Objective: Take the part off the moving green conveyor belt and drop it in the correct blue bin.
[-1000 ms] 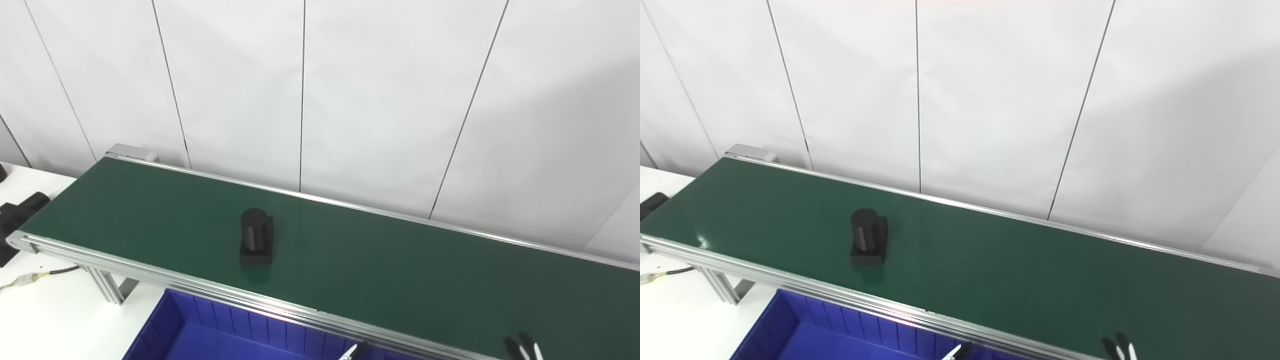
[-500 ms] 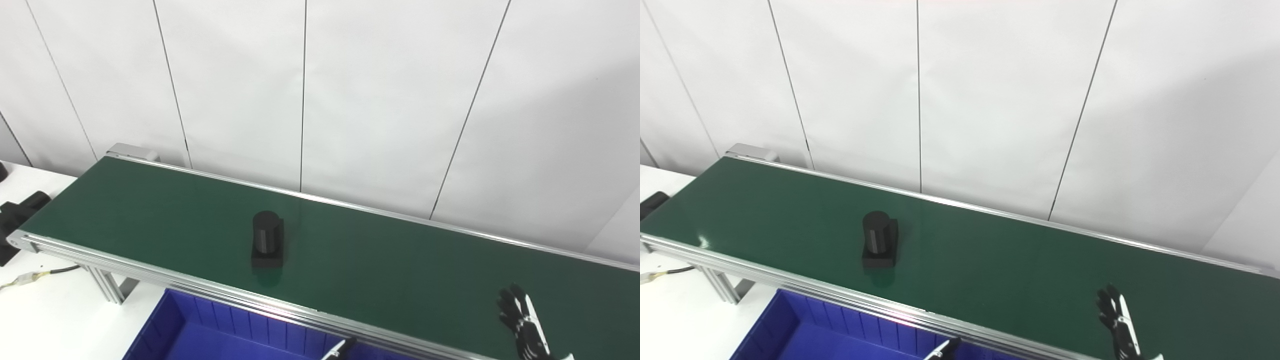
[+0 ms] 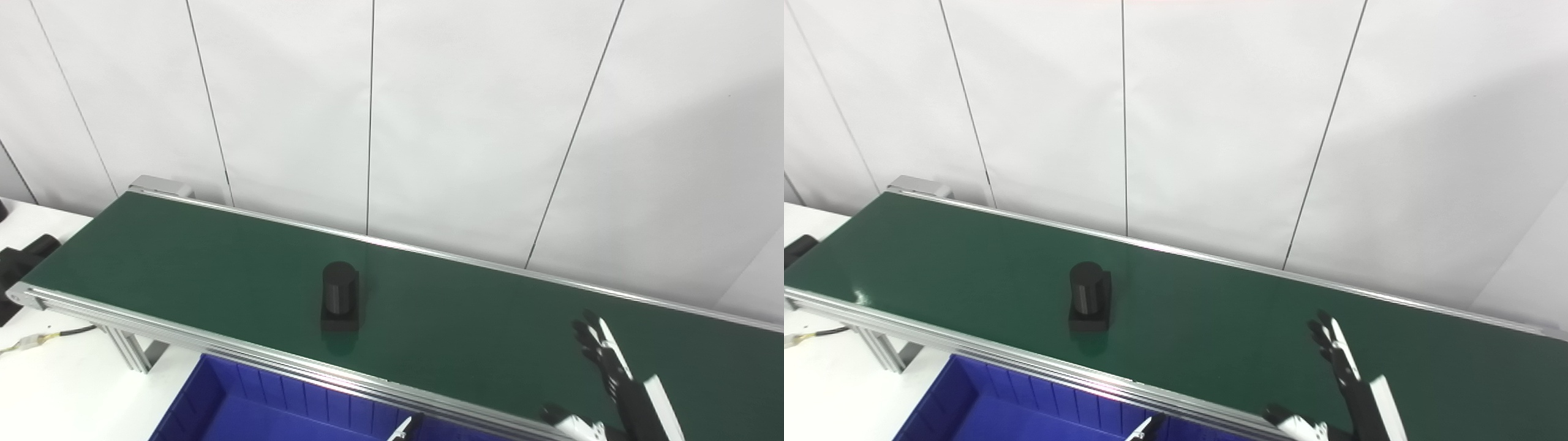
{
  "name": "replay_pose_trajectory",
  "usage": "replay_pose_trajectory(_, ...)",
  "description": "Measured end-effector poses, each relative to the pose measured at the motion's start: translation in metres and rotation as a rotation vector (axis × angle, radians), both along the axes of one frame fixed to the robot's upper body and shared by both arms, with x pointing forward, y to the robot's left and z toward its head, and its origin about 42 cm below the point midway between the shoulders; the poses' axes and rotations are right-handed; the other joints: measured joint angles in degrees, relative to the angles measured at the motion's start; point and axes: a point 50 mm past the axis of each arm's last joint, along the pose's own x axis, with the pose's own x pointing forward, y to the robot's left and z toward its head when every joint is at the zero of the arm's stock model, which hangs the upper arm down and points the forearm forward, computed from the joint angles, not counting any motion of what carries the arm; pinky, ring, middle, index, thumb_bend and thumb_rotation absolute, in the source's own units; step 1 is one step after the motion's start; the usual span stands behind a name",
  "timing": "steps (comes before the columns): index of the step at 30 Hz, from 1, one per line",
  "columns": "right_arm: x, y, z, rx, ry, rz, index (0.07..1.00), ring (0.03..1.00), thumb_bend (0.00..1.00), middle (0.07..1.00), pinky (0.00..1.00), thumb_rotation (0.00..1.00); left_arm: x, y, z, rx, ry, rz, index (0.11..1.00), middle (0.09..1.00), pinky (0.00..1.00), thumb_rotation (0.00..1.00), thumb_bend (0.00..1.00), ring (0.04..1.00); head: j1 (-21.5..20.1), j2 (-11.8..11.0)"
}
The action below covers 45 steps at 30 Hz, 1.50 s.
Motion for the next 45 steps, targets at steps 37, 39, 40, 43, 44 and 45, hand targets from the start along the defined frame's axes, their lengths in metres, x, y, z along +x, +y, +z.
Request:
replay_pose_trajectory(37, 0.092, 0.091, -0.009, -0.22, 0.161, 0.039, 1.0, 0.837, 0.94, 0.936, 0.66, 0.58, 0.003, 0.001, 0.01, -0.028, -0.013, -0.045, 1.0, 1.0, 1.0, 0.82, 0.8, 1.0, -15.3, 3.2)
replay_pose_trajectory(39, 0.095, 0.095, -0.01, -0.232, 0.168, 0.038, 1.0, 0.825, 0.95, 0.949, 0.63, 0.59, 0.002, 0.004, 0.011, -0.022, -0.011, -0.046, 1.0, 1.0, 1.0, 0.82, 0.82, 1.0, -15.9, 3.4)
replay_pose_trajectory(40, 0.097, 0.096, -0.01, -0.236, 0.168, 0.037, 1.0, 0.809, 0.96, 0.951, 0.61, 0.59, 0.001, 0.005, 0.011, -0.02, -0.011, -0.048, 1.0, 1.0, 1.0, 0.83, 0.81, 1.0, -16.4, 3.5)
replay_pose_trajectory(43, 0.107, 0.103, -0.009, -0.246, 0.174, 0.034, 1.0, 0.811, 0.98, 0.944, 0.62, 0.58, 0.001, 0.005, 0.011, -0.018, -0.007, -0.053, 1.0, 1.0, 1.0, 0.84, 0.82, 1.0, -16.9, 3.8)
replay_pose_trajectory(44, 0.11, 0.104, -0.009, -0.246, 0.175, 0.032, 1.0, 0.824, 0.98, 0.941, 0.65, 0.57, 0.0, 0.005, 0.011, -0.018, -0.005, -0.054, 1.0, 1.0, 1.0, 0.84, 0.82, 1.0, -16.9, 3.8)
replay_pose_trajectory(45, 0.113, 0.106, -0.009, -0.247, 0.177, 0.029, 0.997, 0.83, 0.98, 0.934, 0.66, 0.57, 0.0, 0.004, 0.011, -0.018, -0.005, -0.056, 1.0, 1.0, 1.0, 0.84, 0.82, 1.0, -17.5, 4.0)
